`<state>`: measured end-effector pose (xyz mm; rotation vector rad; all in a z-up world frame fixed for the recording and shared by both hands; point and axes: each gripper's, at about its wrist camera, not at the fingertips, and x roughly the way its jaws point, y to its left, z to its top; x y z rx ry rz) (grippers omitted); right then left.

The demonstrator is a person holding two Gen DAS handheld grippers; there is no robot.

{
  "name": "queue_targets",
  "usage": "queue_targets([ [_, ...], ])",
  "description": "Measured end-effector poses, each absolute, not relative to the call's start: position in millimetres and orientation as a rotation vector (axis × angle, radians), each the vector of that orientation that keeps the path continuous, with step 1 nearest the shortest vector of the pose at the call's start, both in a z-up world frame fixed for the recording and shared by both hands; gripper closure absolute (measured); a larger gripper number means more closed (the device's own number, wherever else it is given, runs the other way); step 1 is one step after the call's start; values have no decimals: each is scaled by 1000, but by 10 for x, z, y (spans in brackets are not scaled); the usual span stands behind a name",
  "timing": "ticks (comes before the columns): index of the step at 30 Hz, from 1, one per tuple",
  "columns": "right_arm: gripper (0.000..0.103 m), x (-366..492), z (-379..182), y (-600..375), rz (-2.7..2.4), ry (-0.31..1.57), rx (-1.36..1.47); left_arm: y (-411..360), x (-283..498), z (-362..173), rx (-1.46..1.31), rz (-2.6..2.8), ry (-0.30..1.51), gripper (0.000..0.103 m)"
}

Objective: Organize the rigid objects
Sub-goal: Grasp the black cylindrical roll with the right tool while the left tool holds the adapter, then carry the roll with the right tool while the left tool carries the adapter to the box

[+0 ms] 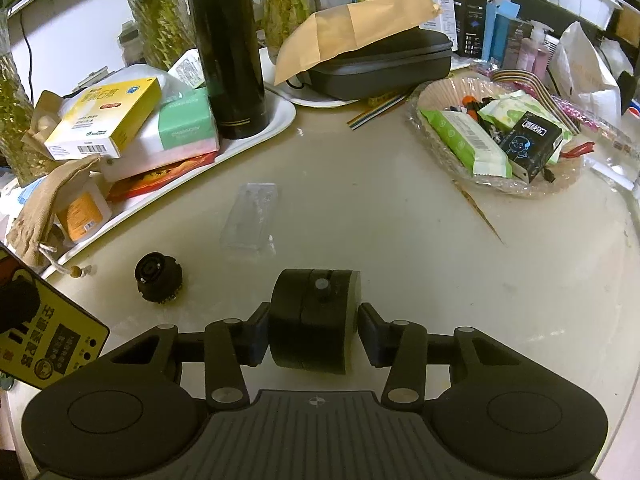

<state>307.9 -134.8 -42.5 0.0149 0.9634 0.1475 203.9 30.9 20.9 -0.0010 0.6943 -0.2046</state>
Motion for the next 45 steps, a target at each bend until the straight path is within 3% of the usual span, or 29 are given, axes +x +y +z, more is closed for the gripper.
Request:
queue_targets([
  [45,55,2077,197,-2092,307,733,58,-84,1523,418,27,-418,610,77],
])
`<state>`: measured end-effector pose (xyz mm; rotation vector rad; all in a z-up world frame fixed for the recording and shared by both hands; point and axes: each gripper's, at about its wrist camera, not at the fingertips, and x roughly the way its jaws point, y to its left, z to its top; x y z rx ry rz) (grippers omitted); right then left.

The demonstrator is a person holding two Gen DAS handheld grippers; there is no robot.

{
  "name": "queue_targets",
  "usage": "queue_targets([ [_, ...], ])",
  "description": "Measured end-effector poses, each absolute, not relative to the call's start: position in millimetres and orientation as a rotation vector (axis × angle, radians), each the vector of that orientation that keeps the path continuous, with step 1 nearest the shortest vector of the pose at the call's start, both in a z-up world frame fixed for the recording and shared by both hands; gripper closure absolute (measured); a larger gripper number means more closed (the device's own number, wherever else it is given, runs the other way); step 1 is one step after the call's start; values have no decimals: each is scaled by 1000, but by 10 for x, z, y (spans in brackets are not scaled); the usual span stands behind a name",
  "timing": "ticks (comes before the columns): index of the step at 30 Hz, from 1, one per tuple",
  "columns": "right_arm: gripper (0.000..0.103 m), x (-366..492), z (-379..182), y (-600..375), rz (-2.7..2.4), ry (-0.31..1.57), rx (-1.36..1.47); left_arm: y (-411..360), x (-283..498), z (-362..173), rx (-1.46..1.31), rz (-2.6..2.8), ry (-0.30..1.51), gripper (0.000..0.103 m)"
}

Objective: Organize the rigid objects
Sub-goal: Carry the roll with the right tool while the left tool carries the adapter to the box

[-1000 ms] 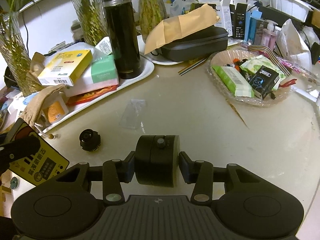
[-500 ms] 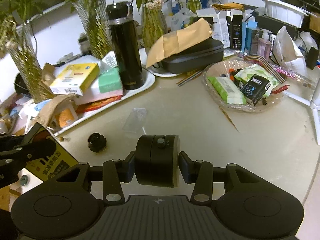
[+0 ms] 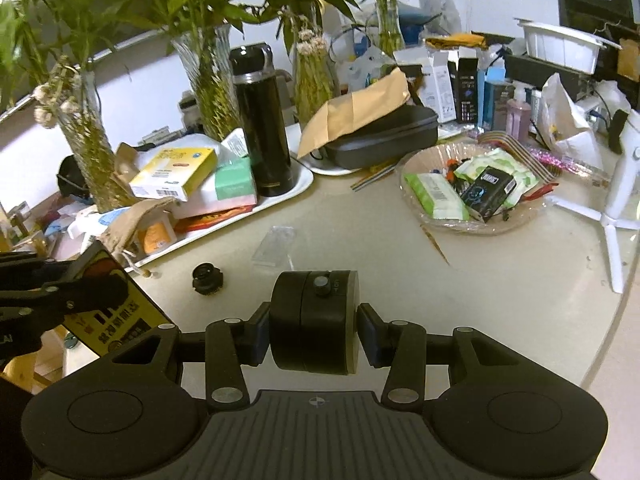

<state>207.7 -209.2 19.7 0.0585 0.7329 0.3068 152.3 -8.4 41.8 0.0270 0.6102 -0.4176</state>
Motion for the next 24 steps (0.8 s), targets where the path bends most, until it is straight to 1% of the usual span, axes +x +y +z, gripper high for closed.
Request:
queue_targets([
  [12,55,1621,280,-2298,482,700,98,-38,1184,507,0,-501,562,77],
  [24,55,1193,292,-2361,617,695,114,101,813,493,-32,-512,569,77],
])
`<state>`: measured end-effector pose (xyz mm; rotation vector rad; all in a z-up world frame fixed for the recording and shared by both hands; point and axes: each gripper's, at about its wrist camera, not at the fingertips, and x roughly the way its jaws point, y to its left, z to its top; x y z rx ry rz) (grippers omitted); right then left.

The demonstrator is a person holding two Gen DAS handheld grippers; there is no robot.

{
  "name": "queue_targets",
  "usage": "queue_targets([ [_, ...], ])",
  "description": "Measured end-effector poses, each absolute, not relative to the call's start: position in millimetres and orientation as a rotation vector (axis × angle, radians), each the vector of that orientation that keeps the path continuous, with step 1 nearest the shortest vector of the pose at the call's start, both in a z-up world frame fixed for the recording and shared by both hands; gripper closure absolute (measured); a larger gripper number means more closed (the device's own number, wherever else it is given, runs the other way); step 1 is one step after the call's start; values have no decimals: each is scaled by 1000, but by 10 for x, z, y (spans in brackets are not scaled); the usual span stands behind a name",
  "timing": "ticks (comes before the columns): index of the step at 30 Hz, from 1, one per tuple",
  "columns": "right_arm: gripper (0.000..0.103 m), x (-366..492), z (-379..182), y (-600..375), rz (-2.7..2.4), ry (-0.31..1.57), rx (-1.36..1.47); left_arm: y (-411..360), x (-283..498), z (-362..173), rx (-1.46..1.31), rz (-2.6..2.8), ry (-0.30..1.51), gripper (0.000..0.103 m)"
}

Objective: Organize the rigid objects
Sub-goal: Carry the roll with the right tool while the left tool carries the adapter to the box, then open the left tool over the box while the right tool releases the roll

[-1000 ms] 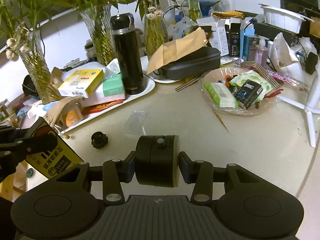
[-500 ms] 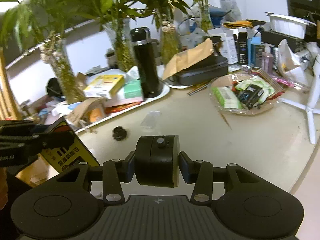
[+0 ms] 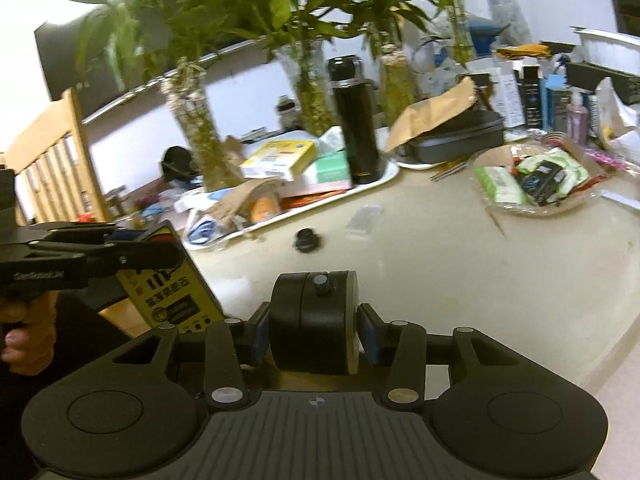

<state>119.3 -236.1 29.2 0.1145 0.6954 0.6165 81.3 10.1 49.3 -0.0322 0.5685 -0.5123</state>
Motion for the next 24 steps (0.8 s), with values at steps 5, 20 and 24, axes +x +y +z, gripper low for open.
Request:
queue_targets([
  [5,57,1097,258,-2313,631,718,91,137,666,450,-23,-497,577,77],
  [20,49,1049,147,-2158,651,780,28,110,647,310,18,-473,616,77],
  [24,7,1039,181,-2171,646,747,36,100,684,277,20,-474,641,61],
])
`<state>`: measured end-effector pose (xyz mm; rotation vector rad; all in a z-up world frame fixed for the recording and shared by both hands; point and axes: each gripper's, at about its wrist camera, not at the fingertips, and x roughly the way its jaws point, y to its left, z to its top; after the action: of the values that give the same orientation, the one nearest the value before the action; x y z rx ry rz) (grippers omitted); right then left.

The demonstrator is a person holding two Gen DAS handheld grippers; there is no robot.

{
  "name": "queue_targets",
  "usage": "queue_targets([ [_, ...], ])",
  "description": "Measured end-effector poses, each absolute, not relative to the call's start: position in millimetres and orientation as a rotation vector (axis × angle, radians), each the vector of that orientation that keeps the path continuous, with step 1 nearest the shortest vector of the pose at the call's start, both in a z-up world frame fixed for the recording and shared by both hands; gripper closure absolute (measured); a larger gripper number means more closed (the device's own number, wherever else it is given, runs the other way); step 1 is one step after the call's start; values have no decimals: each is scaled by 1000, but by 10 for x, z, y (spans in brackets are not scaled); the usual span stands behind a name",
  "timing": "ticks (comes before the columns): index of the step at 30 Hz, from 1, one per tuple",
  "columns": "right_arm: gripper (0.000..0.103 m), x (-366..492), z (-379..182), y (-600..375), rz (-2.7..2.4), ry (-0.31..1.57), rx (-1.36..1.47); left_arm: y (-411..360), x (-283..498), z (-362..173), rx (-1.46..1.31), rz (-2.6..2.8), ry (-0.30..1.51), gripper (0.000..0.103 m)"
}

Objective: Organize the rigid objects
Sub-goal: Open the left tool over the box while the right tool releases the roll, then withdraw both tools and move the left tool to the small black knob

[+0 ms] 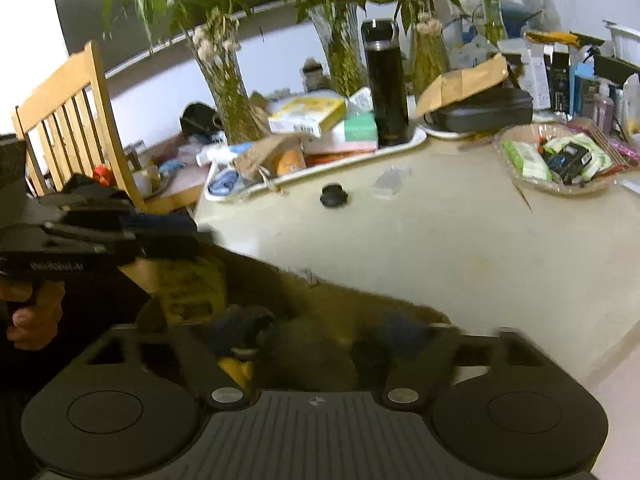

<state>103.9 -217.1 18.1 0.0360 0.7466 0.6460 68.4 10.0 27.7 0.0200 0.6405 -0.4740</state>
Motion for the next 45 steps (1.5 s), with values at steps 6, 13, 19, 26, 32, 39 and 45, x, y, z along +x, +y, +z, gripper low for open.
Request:
queue_targets([
  [6,0,1088,185,-2204,616,746,59,72,676,269,34,-479,643,36],
  [13,0,1110,183,-2212,598,752,63,34,684,262,59,-464,662,35],
  [19,0,1119,191,-2229,579,745,74,17,697,256,76,-451,676,35],
  [26,0,1155,193,-2279,524,736,93,-3,731,248,88,-434,697,33],
  [32,0,1188,190,-2316,479,732,101,23,762,239,83,-397,699,30],
  [39,0,1203,167,-2305,440,736,70,48,790,232,83,-346,702,30],
  [45,0,1212,154,-2315,413,738,59,123,837,220,65,-281,718,30],
])
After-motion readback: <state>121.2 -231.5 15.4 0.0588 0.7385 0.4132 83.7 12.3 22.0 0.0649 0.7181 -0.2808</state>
